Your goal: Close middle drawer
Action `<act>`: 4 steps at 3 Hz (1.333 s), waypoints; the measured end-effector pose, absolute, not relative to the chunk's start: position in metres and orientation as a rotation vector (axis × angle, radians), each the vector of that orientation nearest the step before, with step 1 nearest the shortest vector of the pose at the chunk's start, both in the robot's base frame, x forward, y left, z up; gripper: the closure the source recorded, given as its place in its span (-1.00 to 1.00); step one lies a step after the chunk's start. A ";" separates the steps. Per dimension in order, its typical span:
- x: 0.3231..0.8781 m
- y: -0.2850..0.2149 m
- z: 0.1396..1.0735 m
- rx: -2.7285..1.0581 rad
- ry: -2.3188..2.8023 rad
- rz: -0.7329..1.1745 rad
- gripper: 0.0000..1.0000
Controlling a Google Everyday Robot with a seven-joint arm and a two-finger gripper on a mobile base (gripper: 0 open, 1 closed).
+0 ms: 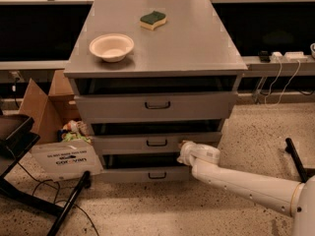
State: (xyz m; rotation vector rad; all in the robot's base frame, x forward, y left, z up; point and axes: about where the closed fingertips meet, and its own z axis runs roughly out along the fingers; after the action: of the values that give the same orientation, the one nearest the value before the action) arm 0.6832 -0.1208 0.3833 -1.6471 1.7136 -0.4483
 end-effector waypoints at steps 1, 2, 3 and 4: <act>0.682 -0.121 0.383 -1.647 1.714 -0.448 0.16; 0.652 -0.134 0.401 -1.675 1.761 -0.485 0.62; 0.584 -0.185 0.459 -1.618 1.961 -0.565 1.00; 0.460 -0.238 0.514 -1.720 2.187 -0.729 1.00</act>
Offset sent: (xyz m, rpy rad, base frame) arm -0.2457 -0.1086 0.1593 -0.3945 0.2314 -0.2176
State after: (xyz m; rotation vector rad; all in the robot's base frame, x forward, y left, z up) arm 0.4597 -0.2383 0.5136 -1.7196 2.1871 -0.7288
